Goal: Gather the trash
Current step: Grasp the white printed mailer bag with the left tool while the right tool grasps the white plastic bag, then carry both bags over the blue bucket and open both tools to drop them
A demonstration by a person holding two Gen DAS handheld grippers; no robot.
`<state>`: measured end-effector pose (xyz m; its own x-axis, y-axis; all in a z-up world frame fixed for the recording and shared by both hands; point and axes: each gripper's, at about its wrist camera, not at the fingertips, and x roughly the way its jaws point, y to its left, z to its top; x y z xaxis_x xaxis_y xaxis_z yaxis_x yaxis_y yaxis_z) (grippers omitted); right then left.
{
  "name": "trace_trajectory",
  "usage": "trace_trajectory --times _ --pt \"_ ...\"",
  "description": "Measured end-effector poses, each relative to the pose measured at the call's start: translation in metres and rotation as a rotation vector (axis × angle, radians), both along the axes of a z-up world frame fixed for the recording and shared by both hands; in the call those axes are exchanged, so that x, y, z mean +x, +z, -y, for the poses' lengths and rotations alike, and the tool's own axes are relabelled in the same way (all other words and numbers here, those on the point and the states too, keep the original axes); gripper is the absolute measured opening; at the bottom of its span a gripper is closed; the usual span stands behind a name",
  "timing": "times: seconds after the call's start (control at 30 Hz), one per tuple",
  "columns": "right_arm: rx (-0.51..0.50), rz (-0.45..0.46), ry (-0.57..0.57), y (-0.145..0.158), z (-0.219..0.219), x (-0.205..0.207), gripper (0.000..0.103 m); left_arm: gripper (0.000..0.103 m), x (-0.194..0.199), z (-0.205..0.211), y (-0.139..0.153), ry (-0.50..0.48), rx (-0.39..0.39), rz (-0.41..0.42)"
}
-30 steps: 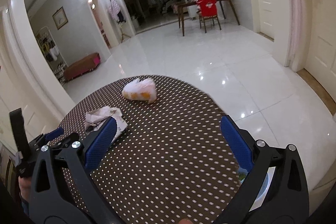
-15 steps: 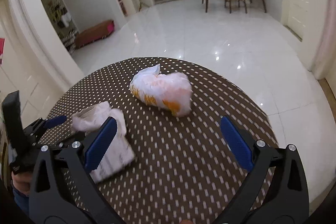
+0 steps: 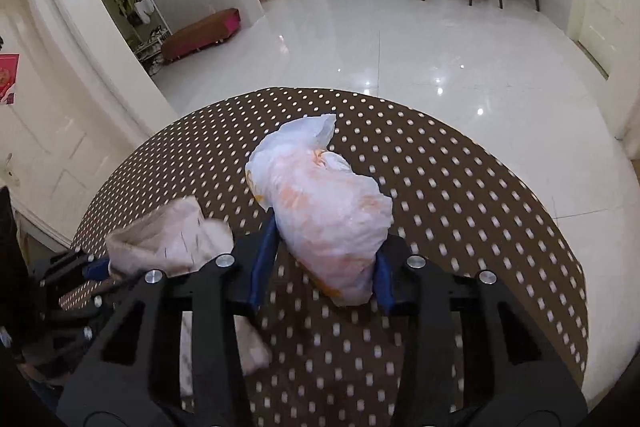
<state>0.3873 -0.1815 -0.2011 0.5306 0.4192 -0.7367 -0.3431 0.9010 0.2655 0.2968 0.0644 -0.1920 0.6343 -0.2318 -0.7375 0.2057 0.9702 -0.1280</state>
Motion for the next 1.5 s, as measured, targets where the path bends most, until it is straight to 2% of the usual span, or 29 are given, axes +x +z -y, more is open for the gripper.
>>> trace_trajectory --times 0.37,0.67,0.93,1.07,1.27,1.33,1.5 --pt "0.086 0.118 -0.078 0.048 0.069 -0.098 0.041 0.028 -0.066 0.02 0.037 0.044 -0.045 0.127" --pt "0.119 0.204 -0.175 0.081 0.135 -0.162 0.041 0.028 -0.118 0.074 0.067 -0.012 -0.059 0.213" --pt "0.131 0.249 -0.297 0.095 0.208 -0.202 0.041 0.028 -0.13 0.128 0.076 -0.089 -0.075 0.233" --pt "0.13 0.247 -0.356 0.09 0.237 -0.216 0.041 0.028 -0.133 0.154 0.076 -0.119 -0.082 0.233" --pt "0.126 0.207 -0.438 0.067 0.274 -0.231 0.042 0.028 -0.13 0.196 0.073 -0.172 -0.081 0.219" --pt "0.125 0.17 -0.464 0.049 0.288 -0.235 0.043 0.028 -0.132 0.211 0.071 -0.199 -0.076 0.213" --pt "0.137 0.013 -0.547 -0.015 0.32 -0.23 0.044 0.028 -0.135 0.246 0.063 -0.26 -0.059 0.2"
